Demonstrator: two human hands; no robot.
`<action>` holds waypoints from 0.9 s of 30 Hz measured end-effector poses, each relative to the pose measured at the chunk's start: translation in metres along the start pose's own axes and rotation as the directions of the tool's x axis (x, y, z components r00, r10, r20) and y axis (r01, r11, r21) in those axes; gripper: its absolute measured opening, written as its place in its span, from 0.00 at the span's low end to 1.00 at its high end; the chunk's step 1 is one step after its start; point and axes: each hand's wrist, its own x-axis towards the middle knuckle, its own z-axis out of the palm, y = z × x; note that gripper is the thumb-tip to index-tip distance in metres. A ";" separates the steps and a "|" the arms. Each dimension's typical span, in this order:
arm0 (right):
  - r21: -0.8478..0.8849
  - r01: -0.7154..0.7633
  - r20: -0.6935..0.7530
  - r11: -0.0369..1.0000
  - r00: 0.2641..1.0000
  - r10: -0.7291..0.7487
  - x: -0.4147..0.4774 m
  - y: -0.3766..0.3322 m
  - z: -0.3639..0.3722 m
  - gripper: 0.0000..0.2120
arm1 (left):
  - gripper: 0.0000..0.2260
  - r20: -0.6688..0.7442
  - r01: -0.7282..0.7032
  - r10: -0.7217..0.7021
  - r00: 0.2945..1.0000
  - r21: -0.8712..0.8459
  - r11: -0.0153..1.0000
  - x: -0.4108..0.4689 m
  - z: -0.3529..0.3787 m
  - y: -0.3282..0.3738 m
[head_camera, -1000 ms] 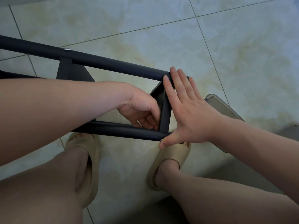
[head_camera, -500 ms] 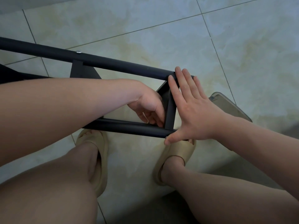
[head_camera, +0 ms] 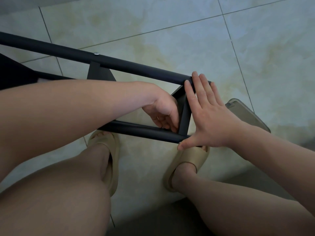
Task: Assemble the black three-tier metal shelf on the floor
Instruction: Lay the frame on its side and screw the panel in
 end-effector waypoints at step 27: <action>0.025 0.005 0.017 1.000 1.000 -0.006 0.001 0.000 0.000 0.74 | 0.10 0.055 0.020 -0.020 0.998 0.007 1.000 -0.001 -0.003 0.000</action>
